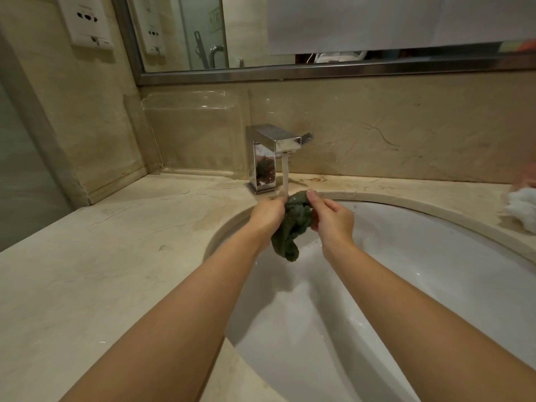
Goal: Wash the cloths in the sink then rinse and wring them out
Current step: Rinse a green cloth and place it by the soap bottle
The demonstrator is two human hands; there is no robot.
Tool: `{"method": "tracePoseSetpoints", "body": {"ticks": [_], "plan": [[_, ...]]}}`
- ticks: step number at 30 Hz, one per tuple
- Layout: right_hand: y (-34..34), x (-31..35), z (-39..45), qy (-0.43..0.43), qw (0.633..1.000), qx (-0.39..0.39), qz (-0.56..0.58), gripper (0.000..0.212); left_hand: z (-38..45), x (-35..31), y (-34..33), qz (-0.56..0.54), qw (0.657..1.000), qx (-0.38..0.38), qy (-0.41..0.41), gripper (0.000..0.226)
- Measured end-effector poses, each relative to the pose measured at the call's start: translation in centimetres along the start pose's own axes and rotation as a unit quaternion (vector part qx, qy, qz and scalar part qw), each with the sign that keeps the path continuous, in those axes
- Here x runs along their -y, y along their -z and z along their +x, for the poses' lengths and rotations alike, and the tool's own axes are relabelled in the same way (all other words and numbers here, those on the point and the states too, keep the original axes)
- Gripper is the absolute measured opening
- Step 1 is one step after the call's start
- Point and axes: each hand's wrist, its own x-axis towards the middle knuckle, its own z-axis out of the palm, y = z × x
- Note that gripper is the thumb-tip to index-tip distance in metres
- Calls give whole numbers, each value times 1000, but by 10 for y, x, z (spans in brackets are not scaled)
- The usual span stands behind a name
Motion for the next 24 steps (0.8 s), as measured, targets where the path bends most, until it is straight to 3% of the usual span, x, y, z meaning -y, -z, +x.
{"method": "tracePoseSetpoints", "body": {"ticks": [3,7,9,12,19,24], "plan": [[3,3,2,-38,998,0,57,25,-2,0,0,6,999,43,0,47],[-1,4,1,-68,993,14,95,25,0,6,1,39,992,115,-30,76],[-2,3,2,-76,993,28,91,29,-1,7,0,57,993,95,-50,63],[0,1,4,-98,986,91,95,51,1,7,0,29,995,53,-75,51],[1,-5,3,-111,977,180,-35,42,1,-5,5,-151,988,-34,-20,39],[-2,-4,-1,-68,977,197,-36,16,2,-6,6,-204,976,-61,-40,42]]}}
